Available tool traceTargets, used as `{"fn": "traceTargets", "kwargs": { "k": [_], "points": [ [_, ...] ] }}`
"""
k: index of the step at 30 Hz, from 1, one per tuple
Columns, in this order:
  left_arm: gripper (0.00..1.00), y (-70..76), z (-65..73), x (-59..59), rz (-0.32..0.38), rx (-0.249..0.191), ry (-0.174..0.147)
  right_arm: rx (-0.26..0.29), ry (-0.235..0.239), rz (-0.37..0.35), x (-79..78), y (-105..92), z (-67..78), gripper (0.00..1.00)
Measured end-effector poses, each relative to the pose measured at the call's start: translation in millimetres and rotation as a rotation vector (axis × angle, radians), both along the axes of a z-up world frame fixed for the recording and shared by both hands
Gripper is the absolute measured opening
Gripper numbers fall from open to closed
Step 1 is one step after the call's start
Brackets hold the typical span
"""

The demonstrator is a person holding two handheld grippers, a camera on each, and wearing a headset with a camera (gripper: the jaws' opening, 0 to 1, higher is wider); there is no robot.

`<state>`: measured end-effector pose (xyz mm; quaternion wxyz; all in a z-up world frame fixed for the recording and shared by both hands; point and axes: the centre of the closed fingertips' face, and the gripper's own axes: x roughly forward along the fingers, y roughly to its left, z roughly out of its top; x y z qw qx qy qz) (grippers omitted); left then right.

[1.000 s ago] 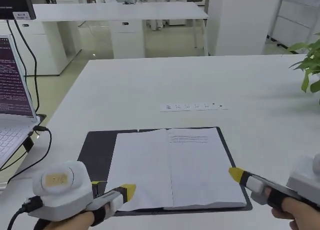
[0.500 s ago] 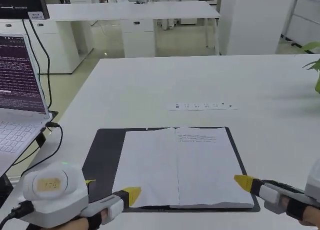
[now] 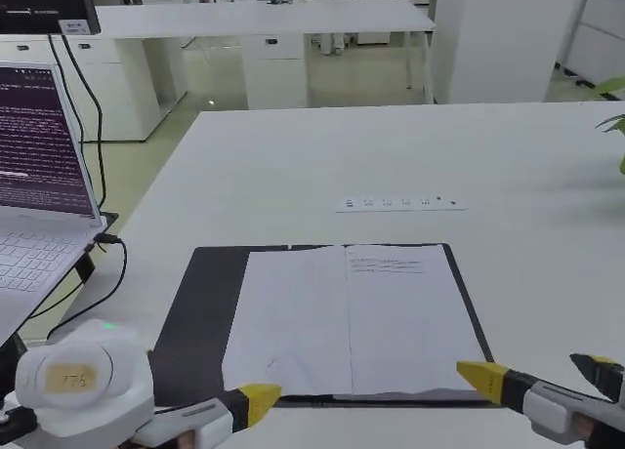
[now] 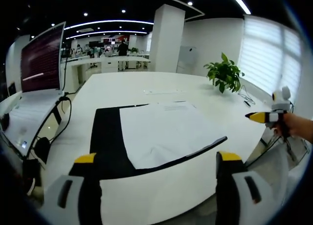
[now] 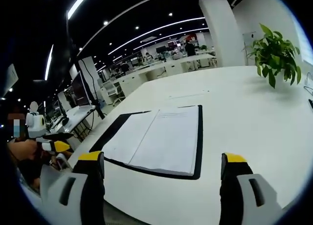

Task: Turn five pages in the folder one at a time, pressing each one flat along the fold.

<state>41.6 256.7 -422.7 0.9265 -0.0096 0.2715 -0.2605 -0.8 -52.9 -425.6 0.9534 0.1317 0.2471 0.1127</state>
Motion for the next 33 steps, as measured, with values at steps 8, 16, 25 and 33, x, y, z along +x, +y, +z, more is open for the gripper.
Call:
{"fn": "traceTargets", "kwargs": {
  "k": [8, 16, 25, 33],
  "points": [
    [0.99, 5.6, 1.9, -0.5, 0.013, 0.002, -0.003, 0.002, -0.004, 0.002, -2.2, -4.0, 2.0, 1.0],
    [0.99, -6.8, -2.0, 7.8, 0.009, -0.014, 0.009, -0.004, 0.007, 0.014, -3.8, -3.2, -2.0, 1.0],
    [0.9, -76.5, -17.9, 19.5, -0.13, 0.013, 0.01, -0.006, 0.007, 0.028, -4.7, -0.1, -2.7, 1.0],
    [0.77, -135.8, -32.0, 22.6, -0.228, 0.034, 0.008, -0.001, 0.006, 0.03, -6.3, -1.2, -4.0, 1.0]
  ]
}}
